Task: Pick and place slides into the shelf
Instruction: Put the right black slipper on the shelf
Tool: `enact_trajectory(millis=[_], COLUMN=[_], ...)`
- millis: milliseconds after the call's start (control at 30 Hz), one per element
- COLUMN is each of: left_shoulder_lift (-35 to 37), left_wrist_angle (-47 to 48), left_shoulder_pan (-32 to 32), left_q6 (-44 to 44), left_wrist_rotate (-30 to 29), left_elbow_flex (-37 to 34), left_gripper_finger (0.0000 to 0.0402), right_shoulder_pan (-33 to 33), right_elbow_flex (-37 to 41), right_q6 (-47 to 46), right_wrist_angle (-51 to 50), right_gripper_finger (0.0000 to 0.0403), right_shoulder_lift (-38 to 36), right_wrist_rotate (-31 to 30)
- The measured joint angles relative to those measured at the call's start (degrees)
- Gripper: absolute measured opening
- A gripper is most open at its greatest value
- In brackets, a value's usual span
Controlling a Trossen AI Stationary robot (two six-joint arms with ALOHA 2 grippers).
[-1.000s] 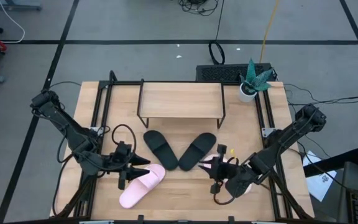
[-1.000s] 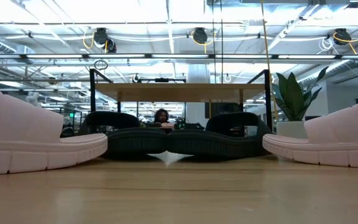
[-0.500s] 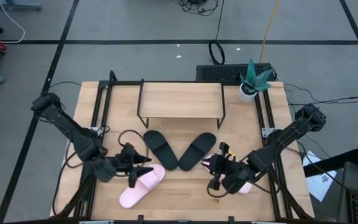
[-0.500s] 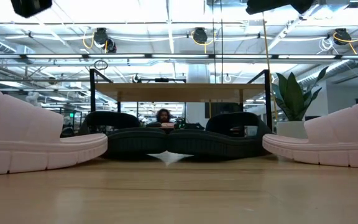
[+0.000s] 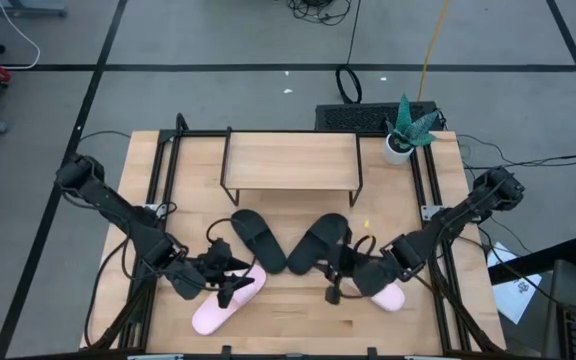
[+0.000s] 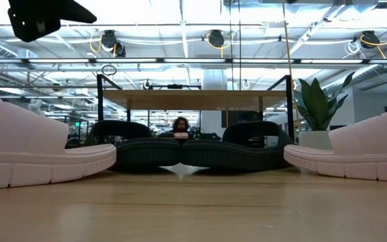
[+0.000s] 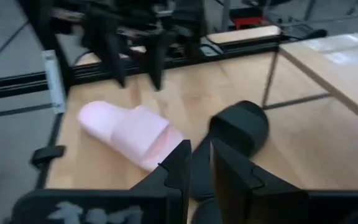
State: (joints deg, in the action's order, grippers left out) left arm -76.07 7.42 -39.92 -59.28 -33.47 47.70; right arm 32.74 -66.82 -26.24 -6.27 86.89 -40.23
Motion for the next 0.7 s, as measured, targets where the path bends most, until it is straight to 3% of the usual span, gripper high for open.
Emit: enact_trajectory(millis=[233,533,700], left_shoulder_lift=[0.00,0.00,0.00], left_wrist_angle=[0.08,2.84,4.08], left_shoulder_pan=[-0.06,-0.06,0.13], left_q6=[0.30,0.37,0.31], left_wrist_rotate=[0.00,0.00,-0.02], left_elbow_flex=[0.00,0.00,0.00], left_gripper_finger=[0.0225,0.0225,0.0225], right_shoulder_pan=[-2.63,-2.72,-2.72], right_elbow_flex=[0.03,0.03,0.03], right_q6=[-2.34,-11.46,-12.34], right_wrist_angle=[-4.64,-17.08,-18.44], right_gripper_finger=[0.0047,0.0052,0.0093], right_shoulder_lift=[0.04,0.02,0.02], right_wrist_rotate=[8.61,8.98,8.96])
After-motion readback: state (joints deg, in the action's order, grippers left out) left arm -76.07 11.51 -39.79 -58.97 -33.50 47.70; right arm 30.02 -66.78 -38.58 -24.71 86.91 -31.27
